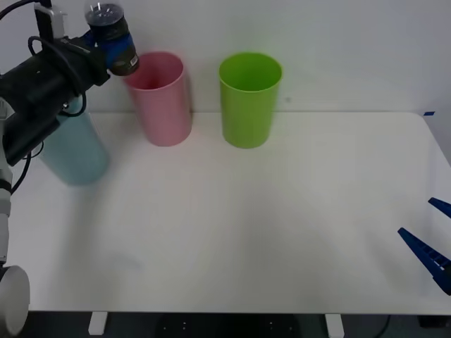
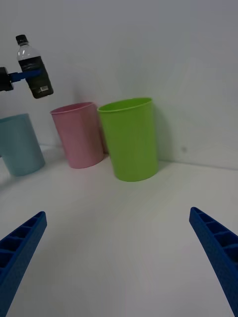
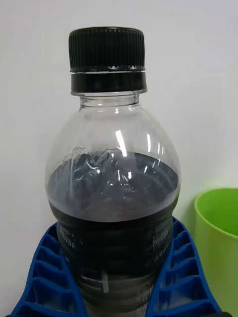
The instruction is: Grasp the object on the table and drop it into the matching bin: aluminum can to the light blue bin, PET bottle to the pink bin.
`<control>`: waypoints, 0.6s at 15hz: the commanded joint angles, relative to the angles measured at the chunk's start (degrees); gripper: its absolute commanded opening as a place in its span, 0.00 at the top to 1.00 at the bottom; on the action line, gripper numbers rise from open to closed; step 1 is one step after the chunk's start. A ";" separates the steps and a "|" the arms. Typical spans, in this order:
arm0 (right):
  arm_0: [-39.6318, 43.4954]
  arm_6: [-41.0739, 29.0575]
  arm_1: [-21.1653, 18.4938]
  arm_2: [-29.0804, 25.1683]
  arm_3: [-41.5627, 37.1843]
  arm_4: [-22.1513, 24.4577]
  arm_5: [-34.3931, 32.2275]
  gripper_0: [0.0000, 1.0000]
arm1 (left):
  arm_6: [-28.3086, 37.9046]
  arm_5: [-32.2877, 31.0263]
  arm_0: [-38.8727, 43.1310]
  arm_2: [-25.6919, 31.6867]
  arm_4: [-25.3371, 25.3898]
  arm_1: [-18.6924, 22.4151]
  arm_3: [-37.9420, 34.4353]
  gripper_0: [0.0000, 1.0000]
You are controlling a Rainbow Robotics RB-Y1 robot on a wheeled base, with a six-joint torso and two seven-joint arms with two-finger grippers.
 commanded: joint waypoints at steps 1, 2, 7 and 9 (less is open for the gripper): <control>0.00 0.00 0.00 0.00 0.00 0.00 0.00 0.00 | -0.02 -0.03 -5.13 -0.59 -2.93 -0.09 6.14 1.00; 0.00 0.00 0.00 0.00 0.00 0.00 0.00 0.00 | -0.02 0.06 -7.16 -0.59 -4.25 0.00 8.77 1.00; 0.00 0.00 0.00 0.00 0.00 0.00 0.00 0.00 | -0.28 2.08 -14.01 -1.29 -6.89 -0.70 17.82 1.00; 0.00 0.00 0.00 0.00 0.00 0.00 0.00 0.00 | -0.54 4.45 -15.59 -1.56 -6.97 -1.85 20.29 1.00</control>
